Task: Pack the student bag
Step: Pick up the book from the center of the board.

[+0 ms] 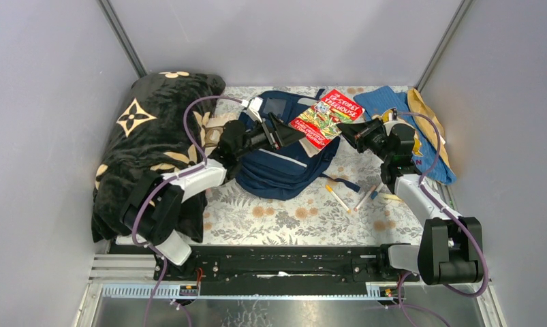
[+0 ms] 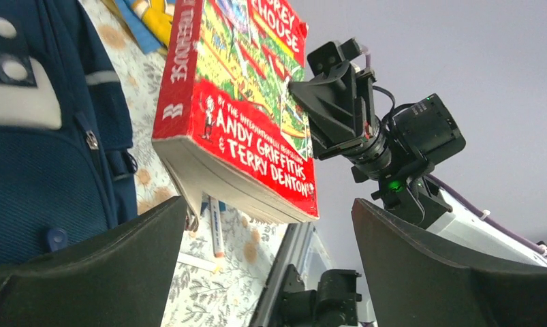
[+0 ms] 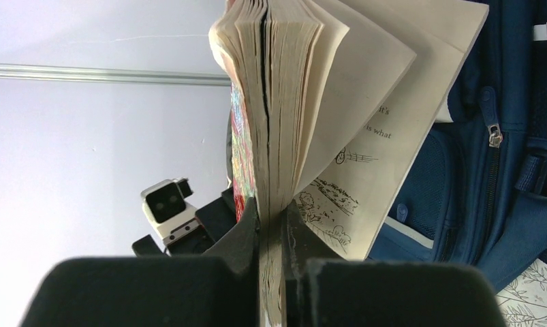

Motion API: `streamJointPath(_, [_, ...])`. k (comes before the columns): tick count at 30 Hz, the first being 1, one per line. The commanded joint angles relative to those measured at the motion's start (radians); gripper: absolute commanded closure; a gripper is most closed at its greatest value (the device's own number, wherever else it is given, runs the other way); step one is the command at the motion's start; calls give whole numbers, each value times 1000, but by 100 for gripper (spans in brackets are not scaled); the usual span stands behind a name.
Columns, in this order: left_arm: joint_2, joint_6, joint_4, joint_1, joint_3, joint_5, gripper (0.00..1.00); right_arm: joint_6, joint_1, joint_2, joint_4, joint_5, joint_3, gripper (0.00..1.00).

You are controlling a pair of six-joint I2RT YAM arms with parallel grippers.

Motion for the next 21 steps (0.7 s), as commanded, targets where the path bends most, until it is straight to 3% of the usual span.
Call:
streamJointPath(1, [-17, 104, -55, 29, -14, -14, 1, 16, 6, -32, 105, -22, 55, 100])
streamJointPath(21, [131, -80, 180, -11, 41, 34, 1, 64, 22, 25, 171, -44, 60, 100])
